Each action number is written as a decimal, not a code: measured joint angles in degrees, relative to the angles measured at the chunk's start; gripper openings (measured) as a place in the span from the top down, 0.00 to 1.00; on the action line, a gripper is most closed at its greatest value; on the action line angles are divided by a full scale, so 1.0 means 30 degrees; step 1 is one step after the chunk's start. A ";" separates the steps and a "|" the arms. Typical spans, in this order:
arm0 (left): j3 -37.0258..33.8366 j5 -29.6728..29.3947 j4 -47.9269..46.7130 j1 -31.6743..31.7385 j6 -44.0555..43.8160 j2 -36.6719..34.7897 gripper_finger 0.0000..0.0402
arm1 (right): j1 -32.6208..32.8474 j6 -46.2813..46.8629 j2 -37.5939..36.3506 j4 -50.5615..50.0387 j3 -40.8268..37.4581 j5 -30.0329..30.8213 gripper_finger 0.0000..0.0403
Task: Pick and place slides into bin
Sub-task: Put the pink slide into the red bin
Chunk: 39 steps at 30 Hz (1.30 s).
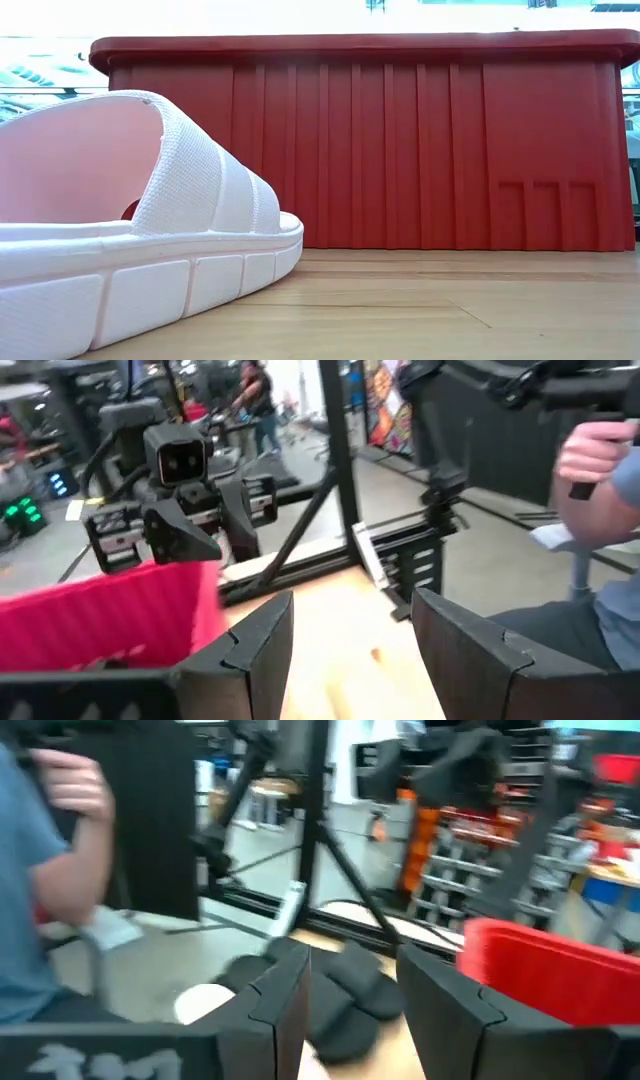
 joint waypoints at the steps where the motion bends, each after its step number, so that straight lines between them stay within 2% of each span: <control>1: 0.0000 -0.0007 0.0335 -0.0326 0.0079 0.0184 0.50 | 0.0520 0.0000 0.0143 0.0416 -0.0003 0.0022 0.65; 7: -0.0007 -0.1119 0.1550 -0.1789 0.0471 0.0649 0.50 | 0.3182 -0.0124 0.1850 0.3190 0.0004 0.1590 0.65; 14: -0.0007 -0.3240 0.2094 -0.3392 0.0065 0.1098 0.50 | 0.4943 -0.1056 0.3800 0.6627 0.0004 0.4627 0.65; 21: -0.0007 -0.3373 0.2441 -0.4781 -0.0633 0.1402 0.50 | 0.5380 0.0757 0.5073 0.7385 -0.0001 0.6533 0.65; 28: -0.0007 -0.3810 0.2515 -0.5836 -0.0638 0.1709 0.50 | 0.6256 0.2788 0.7220 0.8012 0.0277 0.6596 0.65; 32: -0.0007 -0.4709 0.3088 -0.6122 -0.0968 0.2022 0.50 | 0.6729 0.2827 0.8247 0.8316 0.1559 0.6685 0.65; 36: -0.0015 -0.4805 0.3667 -0.6253 -0.0995 0.2212 0.50 | 0.7227 0.2582 0.9535 0.7786 0.3132 0.6684 0.65; 39: -0.0015 -0.4816 0.4147 -0.6273 -0.1003 0.2247 0.50 | 0.7573 0.2472 1.0397 0.5517 0.4842 0.7457 0.65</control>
